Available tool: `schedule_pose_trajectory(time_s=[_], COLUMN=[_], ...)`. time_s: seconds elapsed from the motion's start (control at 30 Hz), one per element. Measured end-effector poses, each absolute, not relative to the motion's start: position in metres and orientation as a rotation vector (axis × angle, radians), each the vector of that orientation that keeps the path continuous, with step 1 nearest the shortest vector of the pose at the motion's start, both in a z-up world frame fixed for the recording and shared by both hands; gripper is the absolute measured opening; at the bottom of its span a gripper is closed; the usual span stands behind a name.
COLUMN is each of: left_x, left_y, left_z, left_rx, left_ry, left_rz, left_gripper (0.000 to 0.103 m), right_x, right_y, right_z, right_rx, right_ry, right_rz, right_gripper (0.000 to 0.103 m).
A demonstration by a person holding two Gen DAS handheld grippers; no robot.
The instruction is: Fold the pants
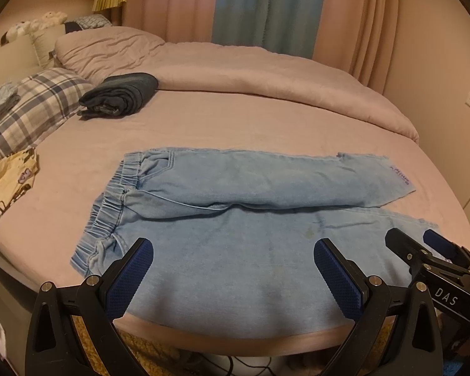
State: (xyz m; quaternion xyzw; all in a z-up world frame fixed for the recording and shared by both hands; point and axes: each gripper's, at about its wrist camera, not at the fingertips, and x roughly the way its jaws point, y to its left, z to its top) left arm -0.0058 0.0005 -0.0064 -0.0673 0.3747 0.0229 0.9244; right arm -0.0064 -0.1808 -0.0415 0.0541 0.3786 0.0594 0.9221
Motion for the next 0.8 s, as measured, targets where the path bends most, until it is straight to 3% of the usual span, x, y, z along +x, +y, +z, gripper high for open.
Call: schedule_pose_trajectory(time_s=[0.8], left_x=[-0.003], left_y=[0.0017], left_z=[-0.0083], left_rx=[-0.157], left_ry=[0.777], left_rz=[0.036], left_gripper=[0.103], right_x=[-0.0054], right_y=[-0.182], right_z=[-0.042], right_rx=[0.11], right_ry=[0.788], right_rz=[0.109], right_gripper=[0.098])
